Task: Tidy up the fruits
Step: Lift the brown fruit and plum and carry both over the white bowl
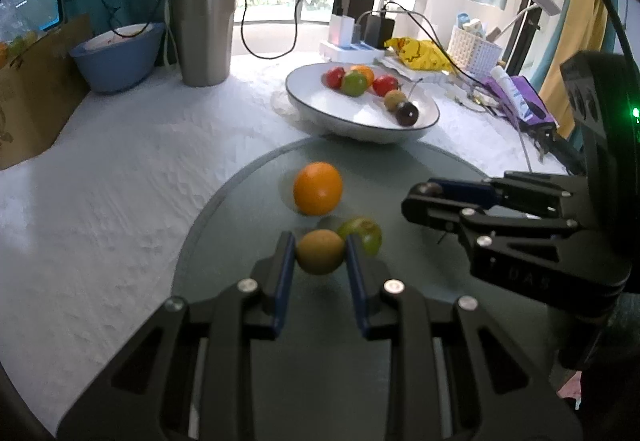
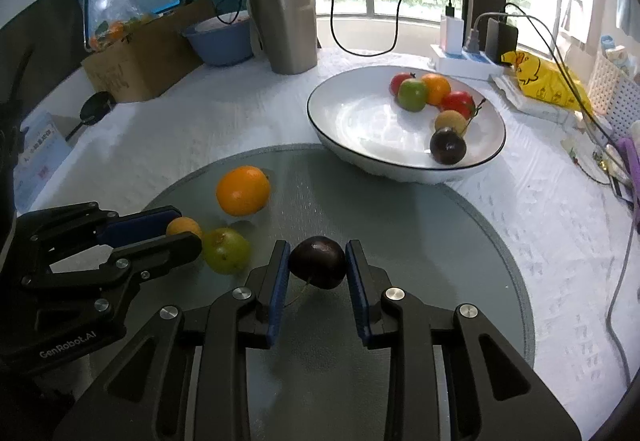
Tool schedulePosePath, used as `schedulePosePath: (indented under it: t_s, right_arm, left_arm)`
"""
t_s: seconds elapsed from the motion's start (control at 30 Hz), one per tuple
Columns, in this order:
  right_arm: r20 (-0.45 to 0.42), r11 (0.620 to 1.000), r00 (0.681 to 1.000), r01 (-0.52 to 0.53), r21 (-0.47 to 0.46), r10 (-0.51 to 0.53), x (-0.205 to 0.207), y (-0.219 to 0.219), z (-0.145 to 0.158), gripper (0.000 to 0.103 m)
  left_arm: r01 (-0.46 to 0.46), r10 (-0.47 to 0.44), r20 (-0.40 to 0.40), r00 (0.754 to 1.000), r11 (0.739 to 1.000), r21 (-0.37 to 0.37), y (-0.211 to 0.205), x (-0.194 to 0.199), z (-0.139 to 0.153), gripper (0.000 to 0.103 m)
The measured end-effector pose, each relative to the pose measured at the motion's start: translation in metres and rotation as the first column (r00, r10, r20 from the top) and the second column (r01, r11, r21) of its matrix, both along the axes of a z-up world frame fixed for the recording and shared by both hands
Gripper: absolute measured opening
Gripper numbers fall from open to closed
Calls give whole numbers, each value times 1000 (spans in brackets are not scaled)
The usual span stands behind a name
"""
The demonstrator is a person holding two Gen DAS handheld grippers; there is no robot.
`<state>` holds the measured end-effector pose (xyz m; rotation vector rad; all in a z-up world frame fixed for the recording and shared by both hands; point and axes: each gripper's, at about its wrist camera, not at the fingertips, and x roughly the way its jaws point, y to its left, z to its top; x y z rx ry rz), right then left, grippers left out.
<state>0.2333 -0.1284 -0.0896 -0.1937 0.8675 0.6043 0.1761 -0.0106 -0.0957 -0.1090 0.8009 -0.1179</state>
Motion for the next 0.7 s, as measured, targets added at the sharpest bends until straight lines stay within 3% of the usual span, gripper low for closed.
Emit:
schedulePosePath:
  t_s: [0.7]
  right_arm:
    - [58, 1000, 998, -4, 21, 3, 4, -6, 31, 30]
  left_arm:
    - [-10, 9, 62, 998, 1000, 5, -4, 4, 31, 27]
